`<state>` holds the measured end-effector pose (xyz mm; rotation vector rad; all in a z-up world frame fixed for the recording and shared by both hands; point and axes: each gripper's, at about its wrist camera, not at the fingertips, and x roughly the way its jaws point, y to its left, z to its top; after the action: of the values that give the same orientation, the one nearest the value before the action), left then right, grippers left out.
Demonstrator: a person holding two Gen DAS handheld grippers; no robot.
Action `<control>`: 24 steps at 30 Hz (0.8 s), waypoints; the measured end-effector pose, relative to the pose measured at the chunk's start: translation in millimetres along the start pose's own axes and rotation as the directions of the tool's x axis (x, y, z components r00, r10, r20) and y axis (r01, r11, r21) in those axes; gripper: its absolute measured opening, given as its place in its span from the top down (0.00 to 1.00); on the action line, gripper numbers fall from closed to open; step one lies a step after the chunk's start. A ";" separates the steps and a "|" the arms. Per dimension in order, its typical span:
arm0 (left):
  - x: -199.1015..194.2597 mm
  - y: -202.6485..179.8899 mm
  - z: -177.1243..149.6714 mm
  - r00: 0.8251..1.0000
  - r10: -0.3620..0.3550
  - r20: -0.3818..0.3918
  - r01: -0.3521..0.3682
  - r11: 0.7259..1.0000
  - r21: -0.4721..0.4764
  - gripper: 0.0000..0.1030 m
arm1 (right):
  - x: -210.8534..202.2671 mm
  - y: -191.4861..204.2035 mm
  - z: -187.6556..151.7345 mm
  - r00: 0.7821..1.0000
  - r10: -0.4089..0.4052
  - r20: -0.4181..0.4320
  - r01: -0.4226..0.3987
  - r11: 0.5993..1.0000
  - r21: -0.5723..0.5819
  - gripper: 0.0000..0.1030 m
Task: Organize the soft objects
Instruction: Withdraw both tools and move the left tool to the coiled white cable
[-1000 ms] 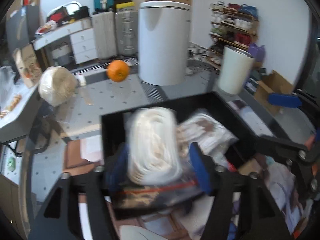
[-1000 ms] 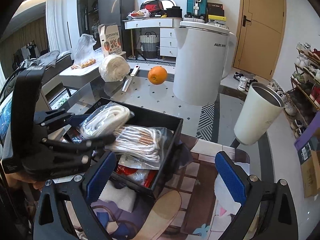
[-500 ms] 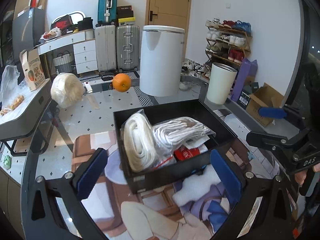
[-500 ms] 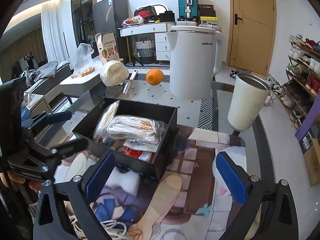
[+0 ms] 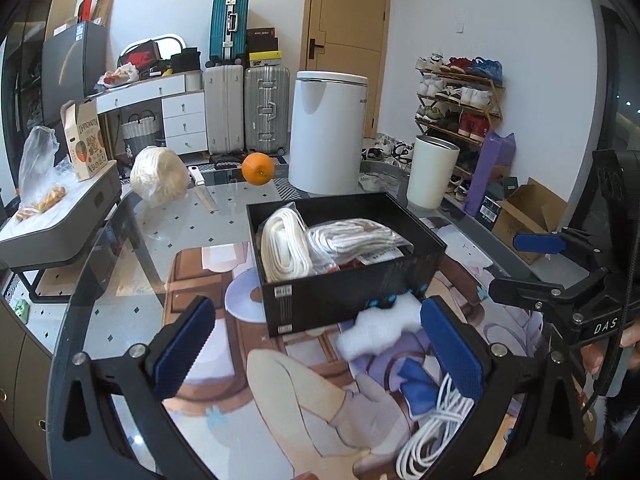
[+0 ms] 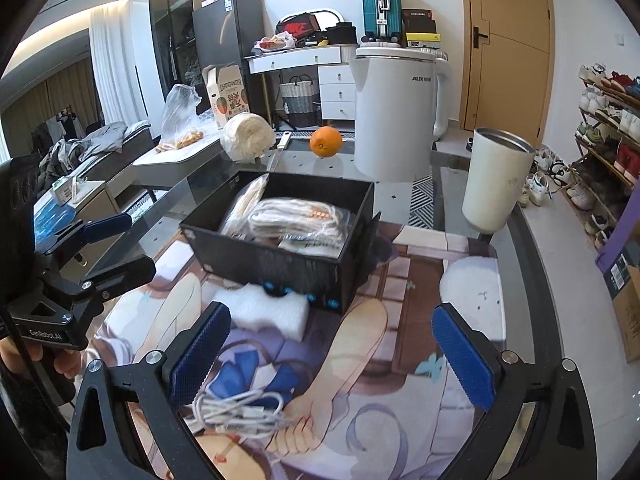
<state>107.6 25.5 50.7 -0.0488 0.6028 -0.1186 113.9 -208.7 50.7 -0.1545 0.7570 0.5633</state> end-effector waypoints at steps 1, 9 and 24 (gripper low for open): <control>-1.5 -1.3 -2.2 1.000 0.000 -0.002 0.000 1.000 0.004 0.00 | -1.6 0.4 -2.8 1.000 0.002 -0.001 -0.002 1.000 0.000 0.01; -8.7 -13.5 -26.4 1.000 0.001 -0.022 0.000 1.000 0.026 0.00 | -11.2 1.1 -22.5 0.999 0.004 -0.034 -0.004 1.000 -0.010 0.01; -16.3 -25.9 -53.7 0.999 -0.001 -0.039 0.002 1.000 0.028 0.00 | -16.0 3.5 -60.6 0.996 0.016 -0.091 -0.020 0.999 -0.038 0.01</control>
<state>61.2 1.3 17.8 -0.0196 0.6396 -0.1295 65.8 -232.6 18.1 -0.2107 0.8360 0.5914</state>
